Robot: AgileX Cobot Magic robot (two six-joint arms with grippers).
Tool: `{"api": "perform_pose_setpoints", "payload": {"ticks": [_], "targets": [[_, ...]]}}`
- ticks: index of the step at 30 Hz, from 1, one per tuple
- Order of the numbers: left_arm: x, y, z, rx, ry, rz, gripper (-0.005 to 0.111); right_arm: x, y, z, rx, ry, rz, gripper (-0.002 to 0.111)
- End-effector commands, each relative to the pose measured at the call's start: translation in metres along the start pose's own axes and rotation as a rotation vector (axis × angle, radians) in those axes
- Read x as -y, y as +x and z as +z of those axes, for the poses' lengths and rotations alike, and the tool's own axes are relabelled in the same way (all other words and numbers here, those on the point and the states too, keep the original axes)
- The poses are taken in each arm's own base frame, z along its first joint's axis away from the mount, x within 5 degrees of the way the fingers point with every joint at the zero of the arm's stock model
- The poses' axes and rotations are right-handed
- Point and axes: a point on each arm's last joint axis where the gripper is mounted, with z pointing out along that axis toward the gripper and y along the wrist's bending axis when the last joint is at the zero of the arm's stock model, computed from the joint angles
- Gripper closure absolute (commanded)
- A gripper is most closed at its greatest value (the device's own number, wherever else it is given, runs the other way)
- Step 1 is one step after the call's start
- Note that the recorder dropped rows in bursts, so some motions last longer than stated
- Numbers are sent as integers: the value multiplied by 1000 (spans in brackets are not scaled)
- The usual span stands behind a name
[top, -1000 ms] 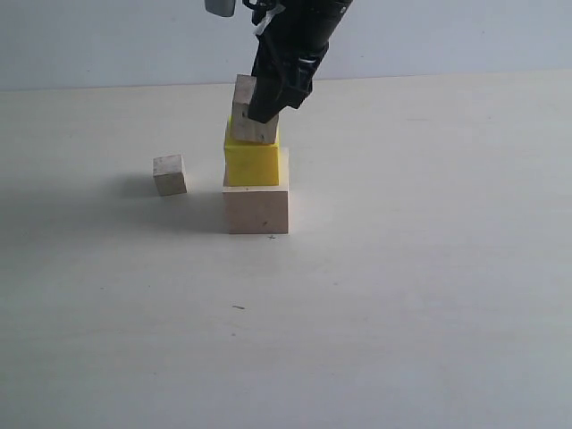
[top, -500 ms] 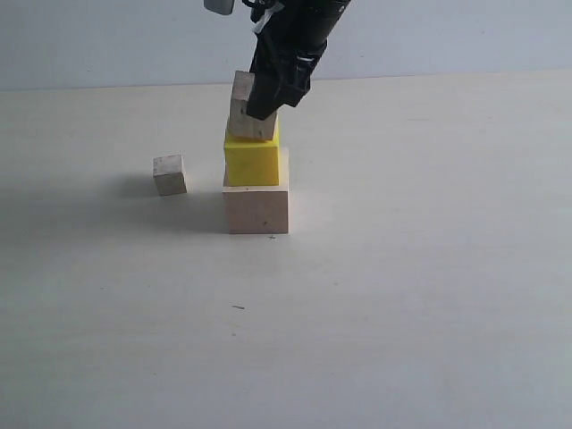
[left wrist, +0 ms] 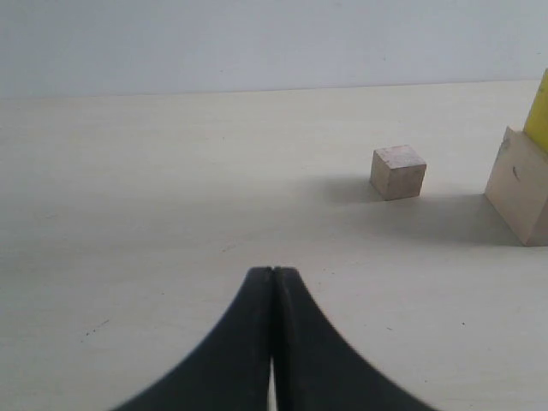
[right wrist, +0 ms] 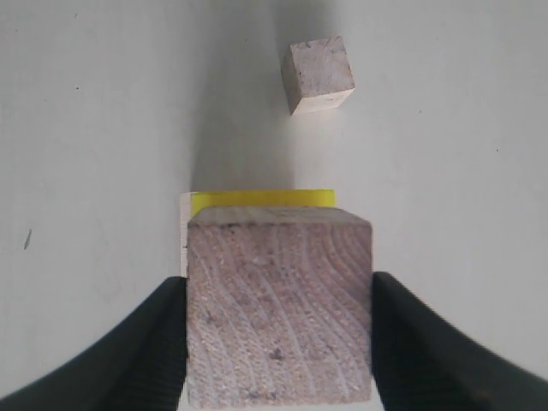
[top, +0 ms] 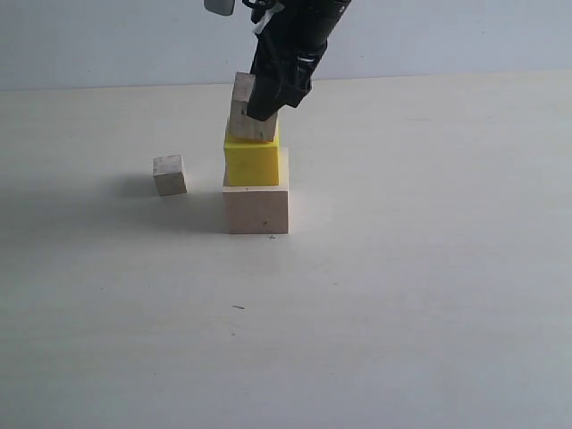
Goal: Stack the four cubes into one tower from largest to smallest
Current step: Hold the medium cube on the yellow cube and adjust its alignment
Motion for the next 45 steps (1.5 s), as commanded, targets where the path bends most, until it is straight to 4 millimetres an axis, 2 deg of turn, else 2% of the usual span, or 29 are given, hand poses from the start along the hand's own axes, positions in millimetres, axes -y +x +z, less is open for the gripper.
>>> {"api": "perform_pose_setpoints", "payload": {"ticks": [1, 10, 23, 26, 45], "targets": [[1, 0, 0, 10, 9, -6, 107, 1, -2, -5, 16, 7, -6, 108], [1, 0, 0, 10, 9, -6, 107, 2, -3, -5, 23, 21, -6, 105], [1, 0, 0, 10, 9, -6, 107, 1, -2, -5, 18, 11, -6, 68], [1, 0, 0, 10, 9, -6, 107, 1, -2, -5, 18, 11, -6, 63], [1, 0, 0, 10, 9, -6, 107, 1, -2, -5, 12, 7, -7, 63]]}}
